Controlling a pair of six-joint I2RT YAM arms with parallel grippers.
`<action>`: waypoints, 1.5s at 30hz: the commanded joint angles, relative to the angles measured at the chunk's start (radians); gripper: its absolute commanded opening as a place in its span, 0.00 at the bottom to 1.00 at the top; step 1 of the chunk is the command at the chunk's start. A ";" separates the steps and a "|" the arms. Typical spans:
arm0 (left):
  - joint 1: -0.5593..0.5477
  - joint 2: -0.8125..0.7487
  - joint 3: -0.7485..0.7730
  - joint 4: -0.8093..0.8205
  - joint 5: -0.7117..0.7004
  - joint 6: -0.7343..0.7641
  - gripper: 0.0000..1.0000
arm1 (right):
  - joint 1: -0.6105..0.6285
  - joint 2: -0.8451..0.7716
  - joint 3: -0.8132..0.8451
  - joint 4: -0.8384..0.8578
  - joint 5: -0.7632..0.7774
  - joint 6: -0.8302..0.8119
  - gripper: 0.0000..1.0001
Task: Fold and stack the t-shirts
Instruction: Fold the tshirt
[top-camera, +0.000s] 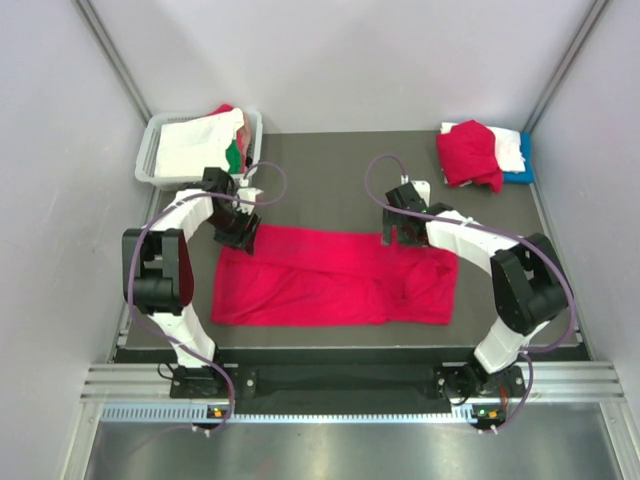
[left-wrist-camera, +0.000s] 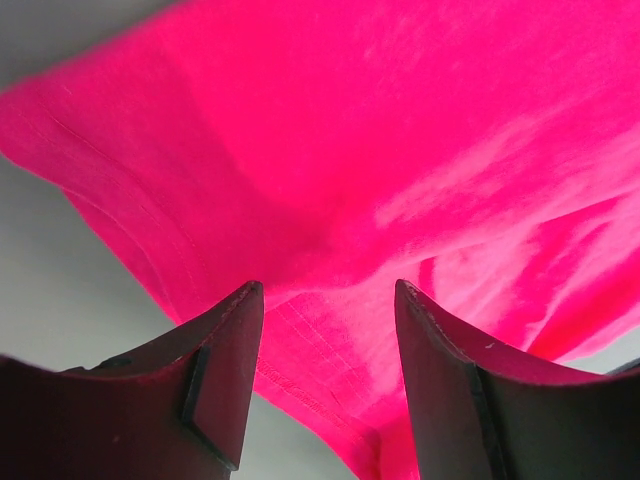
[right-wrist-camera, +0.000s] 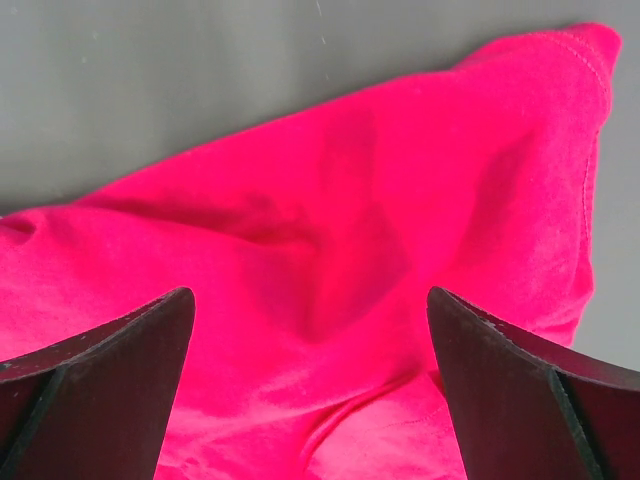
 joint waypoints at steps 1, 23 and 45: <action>0.017 0.017 -0.027 0.053 -0.016 -0.016 0.59 | 0.002 -0.006 0.001 0.060 -0.008 -0.008 1.00; 0.095 0.158 -0.020 0.091 -0.041 -0.021 0.56 | -0.024 0.008 -0.139 0.104 -0.040 0.041 1.00; 0.148 0.427 0.431 -0.018 -0.045 -0.085 0.57 | -0.182 0.385 0.382 0.063 -0.101 -0.035 1.00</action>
